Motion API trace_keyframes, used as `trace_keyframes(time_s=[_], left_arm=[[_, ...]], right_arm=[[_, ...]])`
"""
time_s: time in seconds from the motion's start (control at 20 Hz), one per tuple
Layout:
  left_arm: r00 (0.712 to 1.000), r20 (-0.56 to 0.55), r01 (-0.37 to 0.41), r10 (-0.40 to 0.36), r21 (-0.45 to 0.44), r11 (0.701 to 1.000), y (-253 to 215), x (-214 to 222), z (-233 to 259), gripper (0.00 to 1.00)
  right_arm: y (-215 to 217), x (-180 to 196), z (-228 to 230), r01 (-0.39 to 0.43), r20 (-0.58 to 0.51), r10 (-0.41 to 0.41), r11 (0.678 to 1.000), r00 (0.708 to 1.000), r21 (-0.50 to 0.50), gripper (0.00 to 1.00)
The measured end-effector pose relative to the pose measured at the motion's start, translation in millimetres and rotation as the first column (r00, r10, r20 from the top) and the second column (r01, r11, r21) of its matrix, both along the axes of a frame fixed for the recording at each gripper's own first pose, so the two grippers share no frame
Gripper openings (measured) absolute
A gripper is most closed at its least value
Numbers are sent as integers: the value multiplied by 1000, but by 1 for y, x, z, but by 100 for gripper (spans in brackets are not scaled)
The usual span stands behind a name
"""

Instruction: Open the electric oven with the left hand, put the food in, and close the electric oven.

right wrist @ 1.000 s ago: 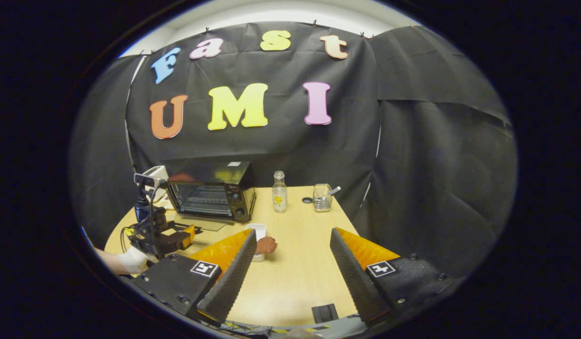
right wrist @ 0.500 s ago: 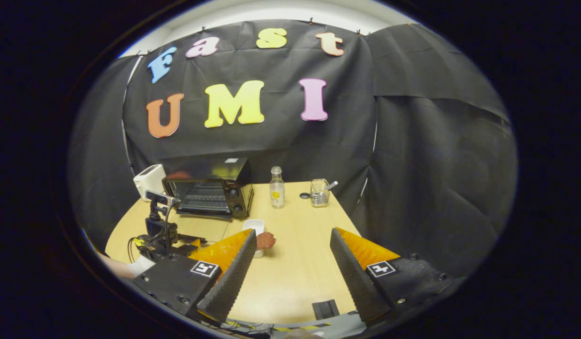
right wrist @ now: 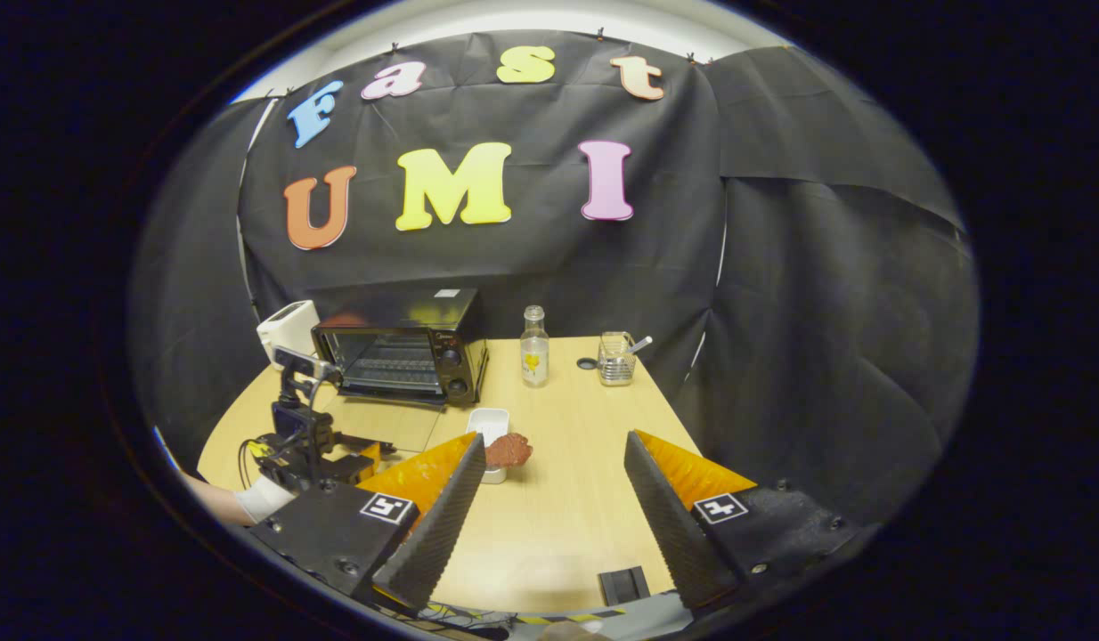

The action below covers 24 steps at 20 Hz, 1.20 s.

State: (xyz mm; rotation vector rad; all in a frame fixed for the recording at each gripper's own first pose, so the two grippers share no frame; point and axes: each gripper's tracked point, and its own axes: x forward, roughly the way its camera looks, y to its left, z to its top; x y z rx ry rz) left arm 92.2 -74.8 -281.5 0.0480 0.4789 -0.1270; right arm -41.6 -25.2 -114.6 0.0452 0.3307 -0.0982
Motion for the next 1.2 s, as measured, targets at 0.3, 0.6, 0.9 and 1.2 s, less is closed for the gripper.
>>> trace_keyframes(time_s=[0.3,0.6,0.9,1.2], left_arm=[[997,54,-53,55,-35,998,27,-31,38,97],[986,129,-104,110,-47,993,54,-64,94,97],[969,187,-159,164,-37,987,58,-92,148,97],[956,184,-230,230,-25,973,46,-120,175,97]], right_arm=[[-9,19,-26,-46,-55,49,998,997,41,99],[-17,67,-67,-133,-117,143,987,983,90,99],[-3,129,-124,-235,-223,285,946,932,224,94],[20,175,-175,-276,-333,437,858,836,432,78]])
